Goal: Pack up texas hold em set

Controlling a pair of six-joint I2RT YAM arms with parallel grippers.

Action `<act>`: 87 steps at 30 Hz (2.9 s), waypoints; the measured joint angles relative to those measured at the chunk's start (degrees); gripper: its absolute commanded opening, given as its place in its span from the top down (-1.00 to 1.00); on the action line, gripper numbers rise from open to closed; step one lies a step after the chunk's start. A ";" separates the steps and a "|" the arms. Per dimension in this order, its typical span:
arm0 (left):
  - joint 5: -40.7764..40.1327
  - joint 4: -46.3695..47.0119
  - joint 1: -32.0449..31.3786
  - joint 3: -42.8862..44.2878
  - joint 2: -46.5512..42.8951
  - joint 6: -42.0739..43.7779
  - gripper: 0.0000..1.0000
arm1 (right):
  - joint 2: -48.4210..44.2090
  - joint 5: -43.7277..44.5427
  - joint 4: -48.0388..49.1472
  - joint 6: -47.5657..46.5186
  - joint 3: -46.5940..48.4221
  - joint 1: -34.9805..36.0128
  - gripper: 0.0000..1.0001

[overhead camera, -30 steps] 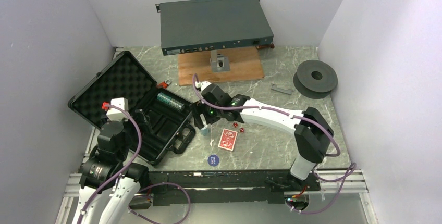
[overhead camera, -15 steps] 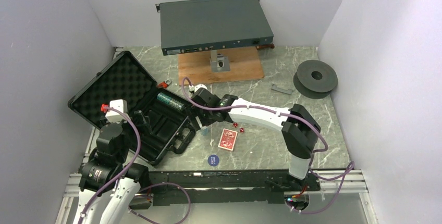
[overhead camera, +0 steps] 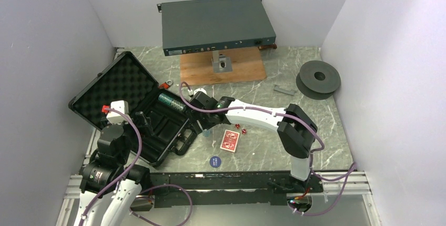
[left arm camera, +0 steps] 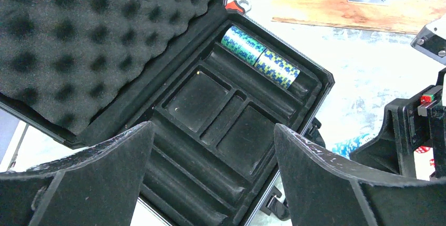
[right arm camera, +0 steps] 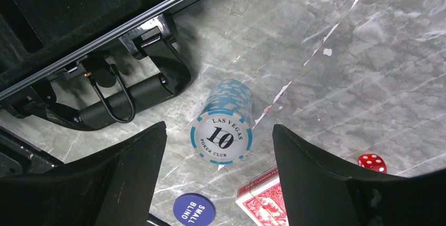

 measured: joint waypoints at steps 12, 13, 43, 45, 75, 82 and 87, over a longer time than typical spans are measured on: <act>0.00 0.00 0.00 -0.02 -0.76 0.00 -0.80 | 1.20 0.72 -1.33 -0.09 0.44 0.46 -0.30; 0.00 0.00 0.00 -0.02 -0.76 0.00 -0.80 | 1.31 0.74 -1.44 -0.09 0.63 0.48 -0.29; 0.00 0.00 0.00 -0.02 -0.81 0.02 -0.81 | 4.20 2.51 -4.85 -0.85 3.80 0.83 0.67; 0.00 0.00 0.00 -0.02 -0.81 0.02 -0.81 | 4.26 2.45 -4.94 -0.83 3.85 0.83 0.76; 17.14 5.14 -0.46 -2.29 1.22 5.31 -0.77 | -8.15 -6.56 -5.07 -4.66 4.63 -0.11 1.00; 36.41 10.05 -2.34 -2.93 4.44 8.57 -0.73 | -14.14 -20.02 -4.61 -7.45 3.80 -5.22 1.00; 53.18 15.63 -2.47 -4.52 7.89 8.20 -0.69 | -17.44 -28.13 -4.83 -11.37 3.82 -6.36 1.00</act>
